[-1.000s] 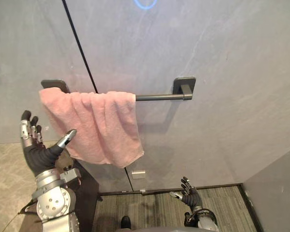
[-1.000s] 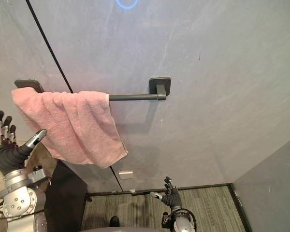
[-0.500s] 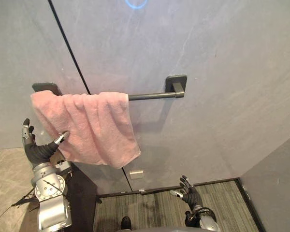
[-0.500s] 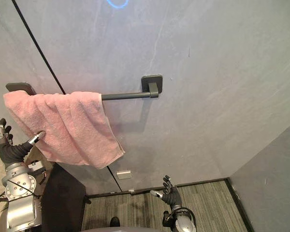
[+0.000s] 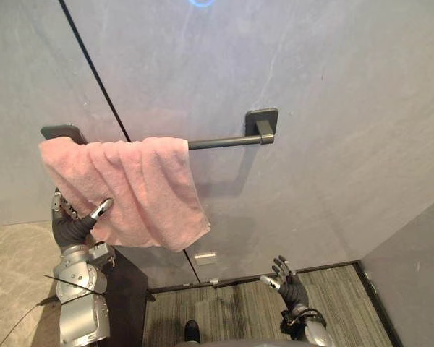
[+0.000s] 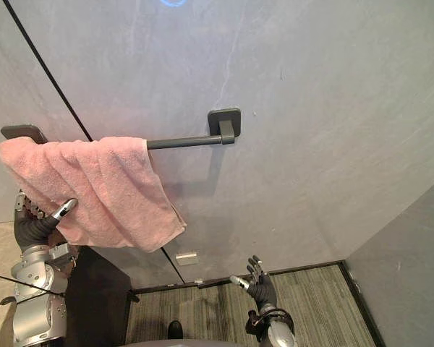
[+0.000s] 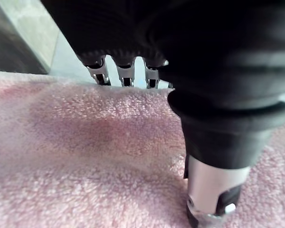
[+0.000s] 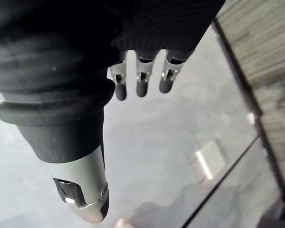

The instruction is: Organize washtable

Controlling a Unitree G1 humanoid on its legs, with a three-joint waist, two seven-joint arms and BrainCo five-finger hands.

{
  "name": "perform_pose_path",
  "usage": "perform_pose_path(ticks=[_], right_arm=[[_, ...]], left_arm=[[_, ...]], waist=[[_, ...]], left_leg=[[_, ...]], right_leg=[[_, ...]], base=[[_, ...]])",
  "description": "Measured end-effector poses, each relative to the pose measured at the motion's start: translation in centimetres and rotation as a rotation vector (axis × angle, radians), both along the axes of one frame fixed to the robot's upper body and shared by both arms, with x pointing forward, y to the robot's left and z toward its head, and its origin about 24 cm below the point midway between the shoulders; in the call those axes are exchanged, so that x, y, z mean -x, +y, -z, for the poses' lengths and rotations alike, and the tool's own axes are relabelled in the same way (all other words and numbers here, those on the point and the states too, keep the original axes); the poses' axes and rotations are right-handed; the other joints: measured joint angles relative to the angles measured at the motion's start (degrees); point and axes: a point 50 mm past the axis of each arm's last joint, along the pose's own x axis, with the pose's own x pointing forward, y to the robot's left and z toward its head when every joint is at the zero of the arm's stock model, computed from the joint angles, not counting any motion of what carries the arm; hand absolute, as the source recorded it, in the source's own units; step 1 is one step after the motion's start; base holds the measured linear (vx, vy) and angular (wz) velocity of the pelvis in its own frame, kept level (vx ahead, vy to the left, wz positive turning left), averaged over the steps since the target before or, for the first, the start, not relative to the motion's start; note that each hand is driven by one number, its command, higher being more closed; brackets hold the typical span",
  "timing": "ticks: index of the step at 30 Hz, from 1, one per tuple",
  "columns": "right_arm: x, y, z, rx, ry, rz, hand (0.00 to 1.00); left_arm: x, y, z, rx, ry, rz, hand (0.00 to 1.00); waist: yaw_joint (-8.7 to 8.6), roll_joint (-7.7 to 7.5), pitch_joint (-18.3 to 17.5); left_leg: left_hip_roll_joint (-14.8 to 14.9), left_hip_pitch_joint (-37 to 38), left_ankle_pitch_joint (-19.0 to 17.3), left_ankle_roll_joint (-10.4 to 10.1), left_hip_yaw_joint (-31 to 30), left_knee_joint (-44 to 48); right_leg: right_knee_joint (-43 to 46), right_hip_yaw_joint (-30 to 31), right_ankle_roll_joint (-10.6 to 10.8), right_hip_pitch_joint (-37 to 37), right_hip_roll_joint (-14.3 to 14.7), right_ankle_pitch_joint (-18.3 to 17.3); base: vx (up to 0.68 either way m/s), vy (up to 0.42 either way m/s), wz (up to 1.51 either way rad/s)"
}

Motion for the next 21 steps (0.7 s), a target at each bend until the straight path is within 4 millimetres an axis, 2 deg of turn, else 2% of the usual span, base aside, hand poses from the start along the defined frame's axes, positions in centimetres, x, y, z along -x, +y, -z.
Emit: perform_pose_path(ticks=[1,2,7,11,13,17,21], right_arm=[[-0.3,-0.1,-0.7,-0.014,-0.034,0.015,0.0],[-0.5,-0.2,-1.3,-0.021,-0.061,0.023,0.0],[-2.2,-0.4,-5.4,-0.046,-0.271,0.049,0.0],[-3.8,-0.1,-8.3,-0.085,-0.42,0.059,0.0],[-4.7,1.0,-9.8,-0.11,-0.49,0.032,0.0],[-5.6,3.2,-11.0,-0.155,-0.542,-0.05,0.0],[-6.6,4.3,-12.4,-0.171,-0.606,-0.104,0.0]], left_arm=[[0.0,0.1,0.0,0.017,-0.01,0.008,0.0],[0.0,0.2,0.0,0.026,-0.019,0.02,1.0],[0.2,1.0,-0.3,0.027,-0.025,0.035,1.0],[-0.2,0.2,-0.2,0.028,-0.024,0.069,1.0],[-0.7,-0.4,-0.1,0.033,-0.023,0.096,1.0],[-1.3,-1.3,-0.3,0.036,-0.037,0.132,1.0],[-1.6,-2.2,0.0,0.044,-0.033,0.17,1.0]], waist=[[0.0,0.01,0.0],[0.04,0.02,0.01],[0.06,0.04,0.03],[-0.14,-0.04,-0.02],[-0.21,-0.13,-0.07],[-0.16,-0.21,-0.12],[0.01,-0.2,-0.11]], left_leg=[[0.0,-0.11,0.0,-0.01,-0.05,0.0],[-0.01,-0.23,0.01,-0.01,-0.14,0.0],[-0.06,-0.48,0.01,-0.03,-0.19,0.01],[-0.08,-0.54,0.01,-0.02,-0.14,0.01],[-0.06,-0.57,0.03,-0.01,-0.06,0.02],[-0.09,-0.57,0.33,-0.38,-0.27,0.04],[-0.1,-0.56,0.53,-0.22,-0.5,0.03]], right_leg=[[-0.12,-0.07,0.0,-0.01,0.0,0.0],[-0.23,-0.18,0.0,-0.02,0.01,0.0],[-0.48,-0.25,0.0,-0.16,-0.01,0.0],[-0.59,0.07,0.0,-0.47,-0.04,0.0],[-0.21,0.38,0.02,-0.9,-0.06,0.03],[0.17,0.42,0.02,-0.93,-0.06,0.04],[0.29,0.29,0.03,-0.81,-0.04,0.04]], base=[[0.0,0.0,0.0],[0.02,-0.015,0.05],[0.0,-0.002,0.01],[0.01,-0.008,-0.05],[0.02,-0.012,-0.1],[0.01,-0.008,0.01],[-0.01,-0.005,0.02]])
